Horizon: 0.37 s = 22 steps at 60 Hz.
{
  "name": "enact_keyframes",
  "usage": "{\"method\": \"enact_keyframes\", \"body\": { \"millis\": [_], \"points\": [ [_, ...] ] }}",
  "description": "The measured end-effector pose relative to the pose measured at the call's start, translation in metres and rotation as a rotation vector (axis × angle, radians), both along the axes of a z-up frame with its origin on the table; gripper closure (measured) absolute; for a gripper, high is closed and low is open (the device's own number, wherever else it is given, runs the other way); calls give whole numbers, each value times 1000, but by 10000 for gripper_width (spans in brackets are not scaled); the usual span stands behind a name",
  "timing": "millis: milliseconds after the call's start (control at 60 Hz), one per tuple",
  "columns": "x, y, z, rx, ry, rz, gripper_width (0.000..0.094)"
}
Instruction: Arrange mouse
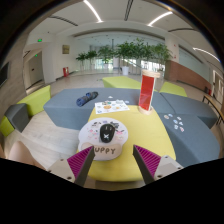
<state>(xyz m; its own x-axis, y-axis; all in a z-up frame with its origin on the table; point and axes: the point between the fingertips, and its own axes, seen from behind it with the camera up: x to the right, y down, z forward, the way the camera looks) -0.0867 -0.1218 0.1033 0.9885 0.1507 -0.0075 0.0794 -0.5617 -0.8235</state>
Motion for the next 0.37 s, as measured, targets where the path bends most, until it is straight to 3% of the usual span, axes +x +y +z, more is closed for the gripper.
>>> {"method": "enact_keyframes", "body": {
  "millis": [367],
  "points": [
    [6,4,-22,-48,151,-8,104]
  ]
}}
